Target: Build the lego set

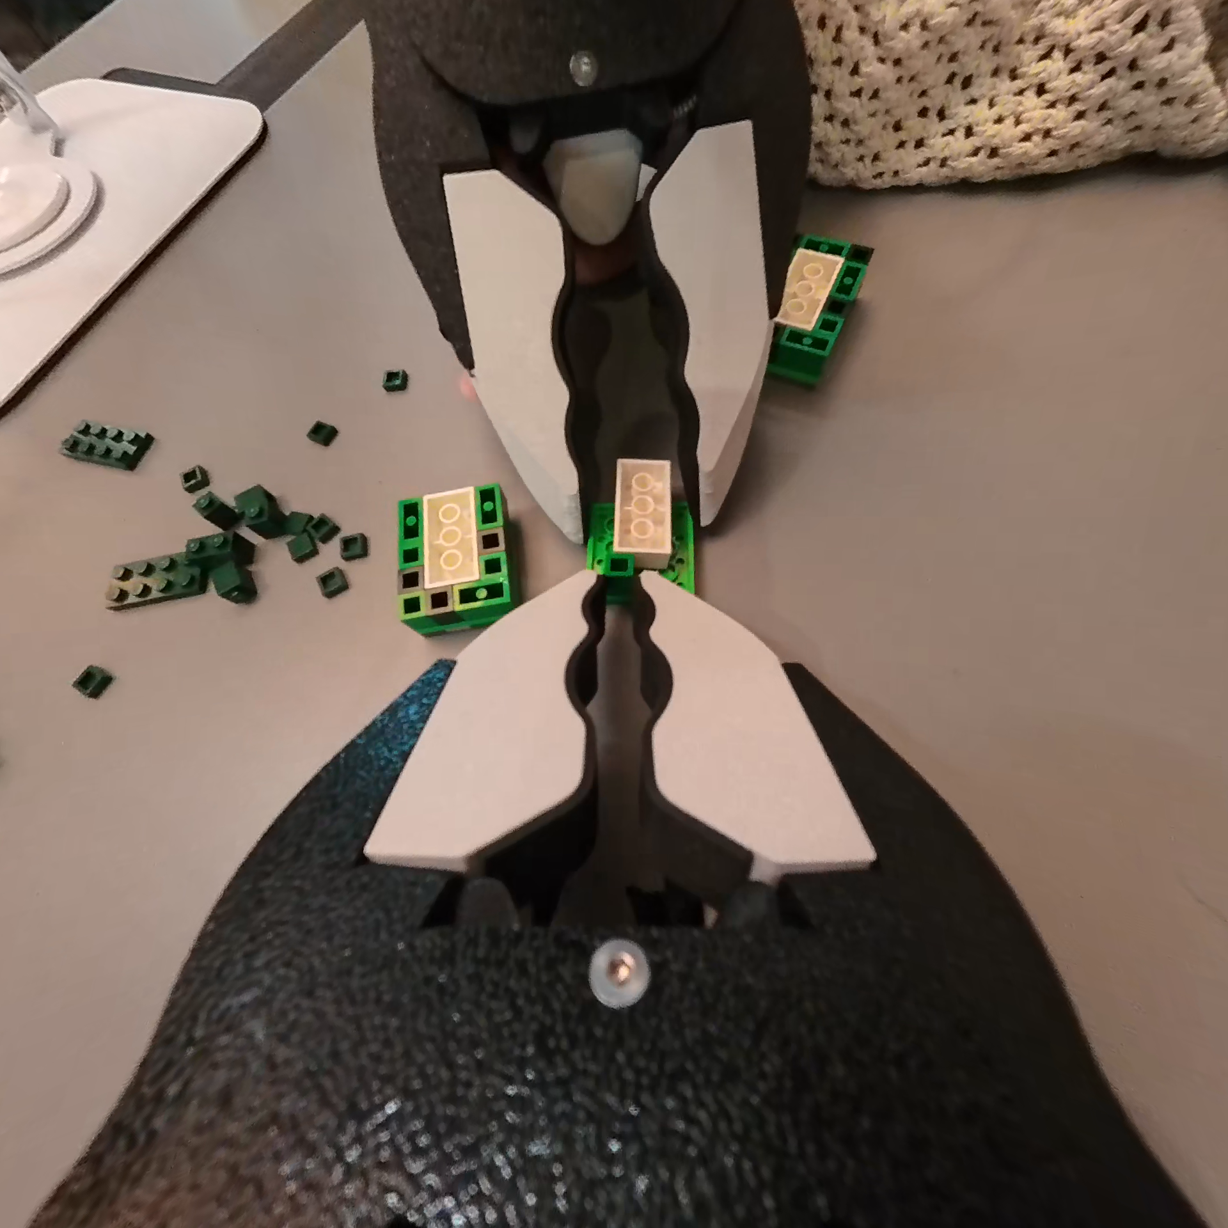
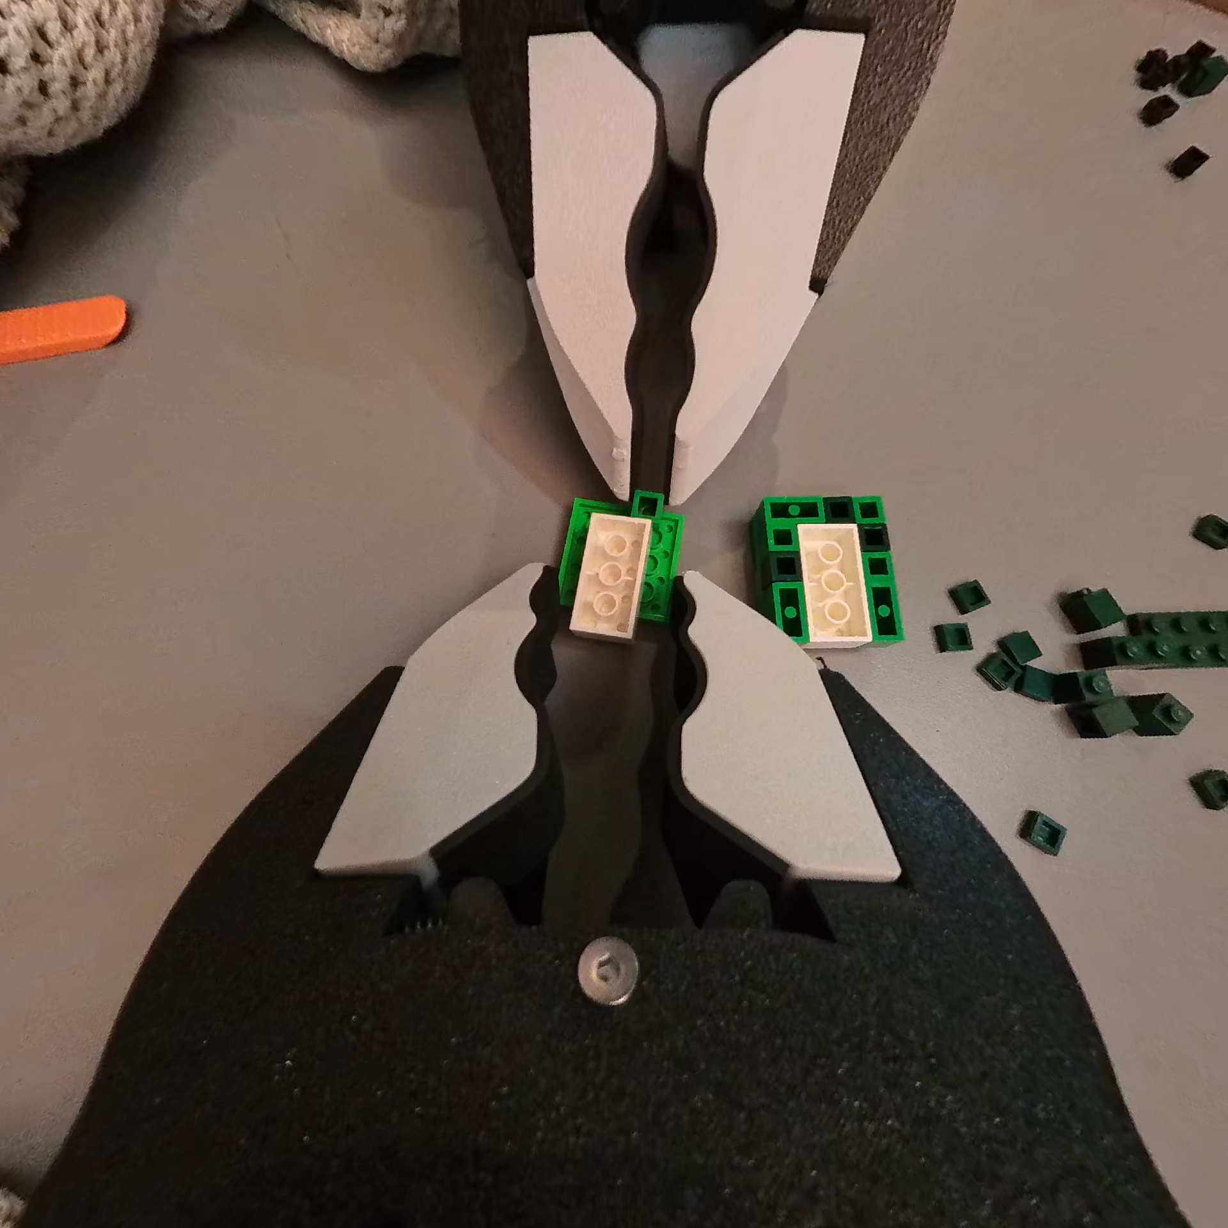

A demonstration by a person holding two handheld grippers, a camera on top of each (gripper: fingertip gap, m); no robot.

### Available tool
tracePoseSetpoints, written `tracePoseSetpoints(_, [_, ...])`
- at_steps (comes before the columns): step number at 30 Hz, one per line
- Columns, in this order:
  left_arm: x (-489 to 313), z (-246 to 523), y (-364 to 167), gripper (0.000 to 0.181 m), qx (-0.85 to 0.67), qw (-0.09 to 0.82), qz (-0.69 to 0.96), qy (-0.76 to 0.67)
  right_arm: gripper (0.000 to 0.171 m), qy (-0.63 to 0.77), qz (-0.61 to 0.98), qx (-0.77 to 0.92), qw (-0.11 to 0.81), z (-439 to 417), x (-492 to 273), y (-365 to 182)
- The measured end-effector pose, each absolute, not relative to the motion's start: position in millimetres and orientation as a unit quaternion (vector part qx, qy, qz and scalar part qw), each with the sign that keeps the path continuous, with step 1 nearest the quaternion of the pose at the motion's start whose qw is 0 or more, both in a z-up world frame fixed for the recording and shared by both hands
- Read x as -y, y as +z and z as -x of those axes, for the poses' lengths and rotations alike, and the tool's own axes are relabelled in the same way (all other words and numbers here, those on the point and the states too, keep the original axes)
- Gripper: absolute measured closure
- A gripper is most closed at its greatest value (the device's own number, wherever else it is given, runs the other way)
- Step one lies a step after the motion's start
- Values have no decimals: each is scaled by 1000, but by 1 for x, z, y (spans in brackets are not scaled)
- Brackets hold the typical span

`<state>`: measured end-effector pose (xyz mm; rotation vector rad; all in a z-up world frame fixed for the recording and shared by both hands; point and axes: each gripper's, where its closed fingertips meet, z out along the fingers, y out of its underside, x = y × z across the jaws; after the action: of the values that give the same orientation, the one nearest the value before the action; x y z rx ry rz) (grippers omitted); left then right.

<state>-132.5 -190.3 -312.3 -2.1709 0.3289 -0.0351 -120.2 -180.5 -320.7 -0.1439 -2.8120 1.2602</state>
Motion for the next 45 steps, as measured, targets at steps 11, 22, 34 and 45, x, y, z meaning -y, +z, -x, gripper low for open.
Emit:
tracePoseSetpoints(11, [190,132,-313,174,-129,452,882,-19,139,407,45,912,28,120,181,-321])
tracePoseSetpoints(22, [190,128,-313,174,-133,451,882,-23,138,441,41,896,13,117,180,-312])
tracePoseSetpoints(34, [189,130,-311,174,-122,455,882,-29,153,432,31,901,16,115,180,-314])
tracePoseSetpoints(45, [189,133,-313,174,-113,449,886,-27,153,431,24,902,23,115,180,-315])
